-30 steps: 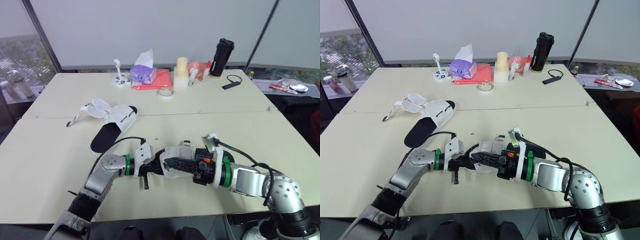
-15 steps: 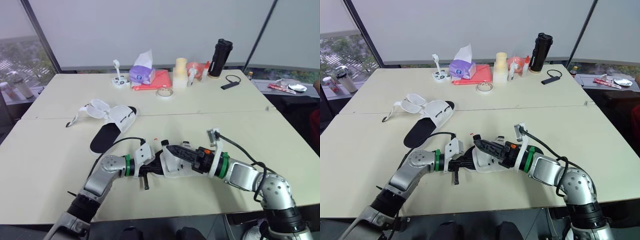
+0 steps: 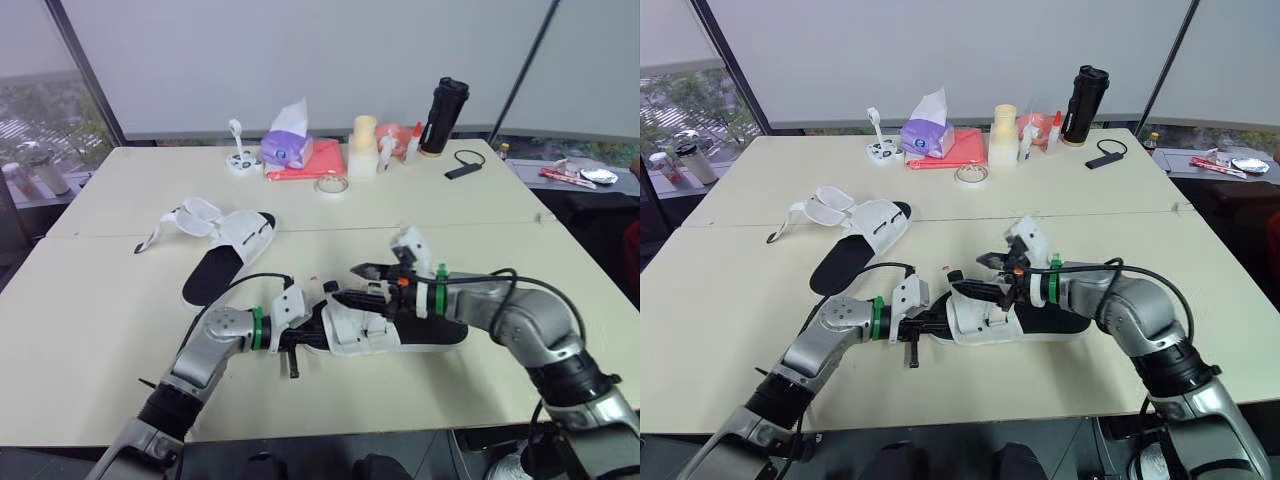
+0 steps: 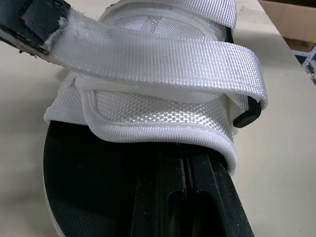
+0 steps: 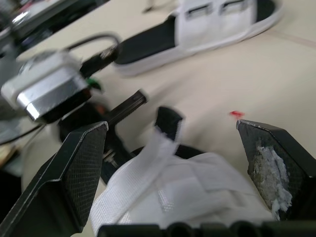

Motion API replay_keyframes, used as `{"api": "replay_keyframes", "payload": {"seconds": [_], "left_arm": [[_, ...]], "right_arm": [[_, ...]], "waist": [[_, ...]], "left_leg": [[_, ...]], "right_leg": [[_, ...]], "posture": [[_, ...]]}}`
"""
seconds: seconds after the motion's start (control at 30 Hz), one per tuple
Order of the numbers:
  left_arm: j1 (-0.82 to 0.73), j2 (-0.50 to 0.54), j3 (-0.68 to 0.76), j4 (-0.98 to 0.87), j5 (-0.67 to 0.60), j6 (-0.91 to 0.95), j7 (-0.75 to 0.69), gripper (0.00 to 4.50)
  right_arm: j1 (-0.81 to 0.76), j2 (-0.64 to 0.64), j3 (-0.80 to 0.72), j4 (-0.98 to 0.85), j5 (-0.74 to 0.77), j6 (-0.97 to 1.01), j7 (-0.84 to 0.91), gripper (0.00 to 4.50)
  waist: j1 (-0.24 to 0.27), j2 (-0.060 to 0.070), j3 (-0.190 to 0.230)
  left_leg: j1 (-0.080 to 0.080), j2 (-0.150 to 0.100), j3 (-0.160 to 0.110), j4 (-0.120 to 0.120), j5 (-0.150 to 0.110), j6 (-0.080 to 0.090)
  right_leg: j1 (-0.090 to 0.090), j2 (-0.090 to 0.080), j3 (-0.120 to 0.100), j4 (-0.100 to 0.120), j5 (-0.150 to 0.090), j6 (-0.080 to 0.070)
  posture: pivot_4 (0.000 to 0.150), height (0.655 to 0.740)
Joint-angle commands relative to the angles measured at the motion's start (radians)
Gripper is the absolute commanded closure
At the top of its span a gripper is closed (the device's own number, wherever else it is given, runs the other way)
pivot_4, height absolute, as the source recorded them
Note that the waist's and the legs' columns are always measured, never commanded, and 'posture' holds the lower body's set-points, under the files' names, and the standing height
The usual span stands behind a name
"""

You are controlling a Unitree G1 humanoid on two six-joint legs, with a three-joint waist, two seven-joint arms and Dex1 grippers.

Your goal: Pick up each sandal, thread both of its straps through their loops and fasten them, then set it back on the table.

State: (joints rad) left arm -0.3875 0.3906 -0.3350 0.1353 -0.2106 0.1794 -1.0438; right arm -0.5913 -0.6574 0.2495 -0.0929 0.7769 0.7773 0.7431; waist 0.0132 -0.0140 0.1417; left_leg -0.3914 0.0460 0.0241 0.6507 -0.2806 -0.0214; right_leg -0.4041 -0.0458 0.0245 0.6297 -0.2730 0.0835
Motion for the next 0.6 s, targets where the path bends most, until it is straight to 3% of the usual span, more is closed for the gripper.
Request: {"api": "replay_keyframes", "payload": {"seconds": [0.03,0.1,0.2,0.43,0.53,0.6], "left_arm": [[0.041,0.008,-0.046,0.079,0.066,0.034,0.014,4.50],[0.047,0.009,-0.044,0.072,0.066,0.035,0.017,4.50],[0.058,0.010,-0.040,0.060,0.064,0.040,0.026,4.50],[0.079,0.018,-0.034,0.039,0.061,0.047,0.037,4.50],[0.077,0.018,-0.033,0.038,0.059,0.050,0.039,4.50],[0.073,0.019,-0.031,0.043,0.060,0.048,0.040,4.50]], "right_arm": [[-0.065,0.030,0.004,0.066,-0.044,0.002,0.098,0.06],[-0.088,0.056,-0.006,0.110,-0.047,0.018,0.137,0.06],[-0.116,0.087,-0.018,0.163,-0.065,0.036,0.169,0.91],[-0.130,0.106,0.003,0.192,-0.142,0.056,0.237,4.48],[-0.131,0.109,-0.013,0.183,-0.147,0.075,0.250,4.48],[-0.125,0.106,-0.091,0.146,-0.070,0.111,0.271,4.48]], "waist": [[0.000,0.000,0.000],[0.000,0.000,0.000],[0.000,0.000,0.000],[-0.002,0.000,0.000],[-0.002,0.000,0.000],[-0.001,0.000,0.000]], "left_leg": [[0.000,0.000,0.000,0.000,0.000,0.000],[0.000,0.000,0.000,0.000,0.000,0.000],[0.000,0.000,0.000,0.000,0.000,0.000],[0.000,0.000,0.000,0.000,0.000,0.000],[0.001,0.000,0.000,0.000,0.000,0.000],[0.001,0.000,0.000,0.000,0.000,0.000]], "right_leg": [[0.000,0.000,0.000,0.000,0.000,0.000],[0.000,0.000,0.000,0.000,0.000,0.000],[0.001,0.000,0.000,0.000,0.000,0.000],[0.000,0.000,0.000,0.001,0.000,0.000],[0.000,0.000,0.000,0.001,0.000,0.000],[0.000,0.000,0.000,0.001,0.000,0.000]], "posture": [[0.150,0.7394],[0.150,0.7394],[0.150,0.7394],[0.150,0.7394],[0.150,0.7394],[0.150,0.7394]]}}
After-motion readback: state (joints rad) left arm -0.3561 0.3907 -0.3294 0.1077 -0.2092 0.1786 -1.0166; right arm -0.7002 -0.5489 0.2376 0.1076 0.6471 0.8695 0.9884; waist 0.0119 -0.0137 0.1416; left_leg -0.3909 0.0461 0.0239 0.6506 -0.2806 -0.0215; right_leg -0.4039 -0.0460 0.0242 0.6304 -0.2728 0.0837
